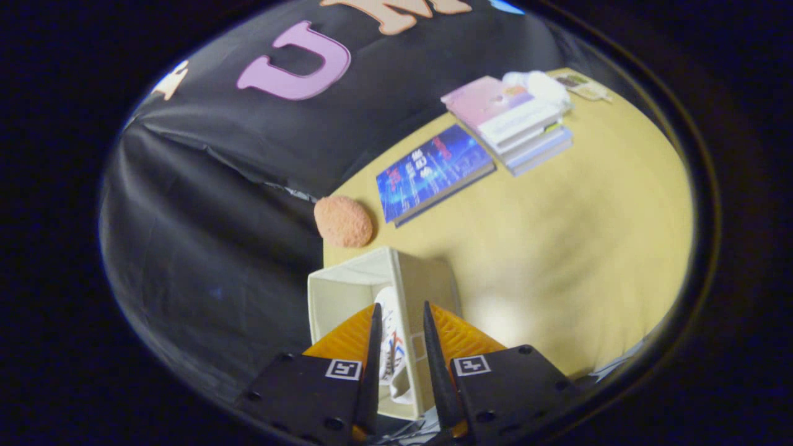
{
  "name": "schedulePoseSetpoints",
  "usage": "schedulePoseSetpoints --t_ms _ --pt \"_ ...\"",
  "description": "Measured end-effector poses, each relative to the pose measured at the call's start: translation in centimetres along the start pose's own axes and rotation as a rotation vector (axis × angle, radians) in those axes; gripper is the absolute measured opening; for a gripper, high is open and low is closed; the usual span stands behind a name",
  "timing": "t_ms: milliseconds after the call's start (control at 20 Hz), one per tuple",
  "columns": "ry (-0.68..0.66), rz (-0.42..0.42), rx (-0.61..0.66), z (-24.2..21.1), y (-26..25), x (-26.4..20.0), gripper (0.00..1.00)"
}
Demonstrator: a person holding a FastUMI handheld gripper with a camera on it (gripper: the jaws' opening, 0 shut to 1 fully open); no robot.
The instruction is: Open the storage box then place both shoes into the box .Put the left shoe in first, then the right shoe, with the right side of both shoes facing outward in a uniform manner.
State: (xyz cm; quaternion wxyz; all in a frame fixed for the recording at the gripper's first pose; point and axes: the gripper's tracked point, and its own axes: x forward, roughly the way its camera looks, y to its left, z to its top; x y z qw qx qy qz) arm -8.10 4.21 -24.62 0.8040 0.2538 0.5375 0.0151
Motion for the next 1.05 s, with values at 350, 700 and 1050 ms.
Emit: schedulePoseSetpoints --t_ms 350,700,1050 --pt "-0.466 -0.033 -0.29 12.1 2.0 -7.5 0.39" --pt "-0.82 -0.072 -0.524 21.0 7.1 -16.9 0.39" --pt "-1.034 -0.086 -0.578 27.1 10.8 -24.9 0.39"
